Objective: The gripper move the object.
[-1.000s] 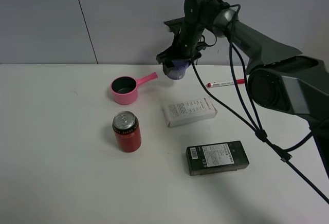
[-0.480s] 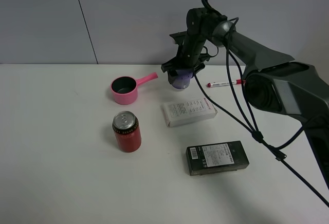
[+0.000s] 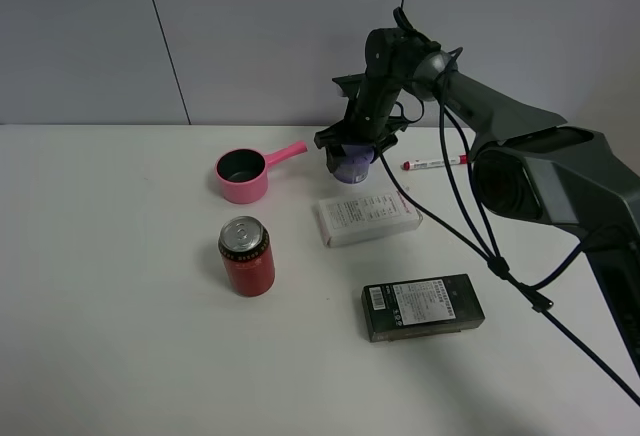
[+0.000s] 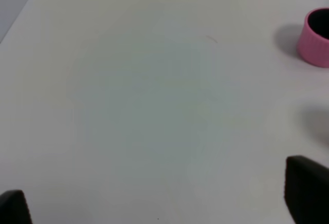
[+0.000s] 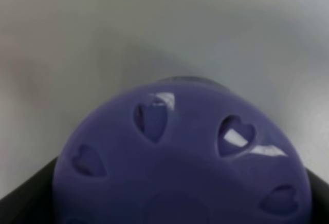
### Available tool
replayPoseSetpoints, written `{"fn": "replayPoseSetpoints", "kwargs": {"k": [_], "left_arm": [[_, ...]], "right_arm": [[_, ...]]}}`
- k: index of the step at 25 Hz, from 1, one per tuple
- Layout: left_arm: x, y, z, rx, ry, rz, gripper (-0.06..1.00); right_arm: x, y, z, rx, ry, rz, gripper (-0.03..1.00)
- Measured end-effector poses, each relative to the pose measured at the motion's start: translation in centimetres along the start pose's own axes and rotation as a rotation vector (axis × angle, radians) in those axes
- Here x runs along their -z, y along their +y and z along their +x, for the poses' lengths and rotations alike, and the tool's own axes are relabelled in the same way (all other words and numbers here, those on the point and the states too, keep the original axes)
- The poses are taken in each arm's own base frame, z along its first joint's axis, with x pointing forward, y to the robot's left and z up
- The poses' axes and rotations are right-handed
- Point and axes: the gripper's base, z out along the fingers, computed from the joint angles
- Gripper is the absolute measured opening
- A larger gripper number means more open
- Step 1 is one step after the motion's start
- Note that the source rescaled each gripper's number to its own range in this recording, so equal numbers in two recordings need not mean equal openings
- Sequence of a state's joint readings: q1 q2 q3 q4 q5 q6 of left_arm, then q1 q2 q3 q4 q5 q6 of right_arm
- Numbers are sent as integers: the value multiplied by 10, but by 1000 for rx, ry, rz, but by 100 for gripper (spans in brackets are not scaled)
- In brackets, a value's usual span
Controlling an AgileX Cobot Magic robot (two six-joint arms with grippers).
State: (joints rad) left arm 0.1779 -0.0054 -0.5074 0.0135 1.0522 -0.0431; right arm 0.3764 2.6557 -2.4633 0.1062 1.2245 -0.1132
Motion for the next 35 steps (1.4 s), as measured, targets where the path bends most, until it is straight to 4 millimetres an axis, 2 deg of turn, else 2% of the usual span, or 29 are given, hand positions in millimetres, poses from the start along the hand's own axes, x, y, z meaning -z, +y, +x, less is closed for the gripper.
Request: {"fn": "replayPoseSetpoints", "kwargs": {"k": [11, 12, 13, 14, 15, 16, 19, 22, 24, 27, 31, 35], "left_arm": [[0, 0, 0, 0, 0, 0, 100], [0, 0, 0, 0, 0, 0, 100], [0, 0, 0, 0, 0, 0, 100], [0, 0, 0, 0, 0, 0, 100], [0, 0, 0, 0, 0, 0, 100], [0, 0, 0, 0, 0, 0, 100], [0, 0, 0, 0, 0, 0, 100], [0, 0, 0, 1, 0, 2, 100], [0, 0, 0, 1, 0, 2, 100], [0, 0, 0, 1, 0, 2, 100], [0, 0, 0, 1, 0, 2, 100], [0, 0, 0, 1, 0, 2, 100]], "right_arm": [[1, -1, 0, 3, -1, 7, 2], [3, -1, -1, 1, -4, 9, 9], [5, -2, -1, -9, -8, 13, 27], [8, -2, -2, -22, -14, 16, 55], [13, -3, -3, -29, -22, 18, 73], [18, -4, -3, -34, -31, 19, 84], [21, -5, -4, -37, -39, 17, 95], [22, -1, -5, -51, -44, -26, 98], [30, 3, -7, -62, -63, -63, 99], [62, 10, -12, -66, -124, -101, 99], [133, 17, -16, -35, -254, -96, 99], [200, 24, -11, -6, -379, -82, 99]]}}
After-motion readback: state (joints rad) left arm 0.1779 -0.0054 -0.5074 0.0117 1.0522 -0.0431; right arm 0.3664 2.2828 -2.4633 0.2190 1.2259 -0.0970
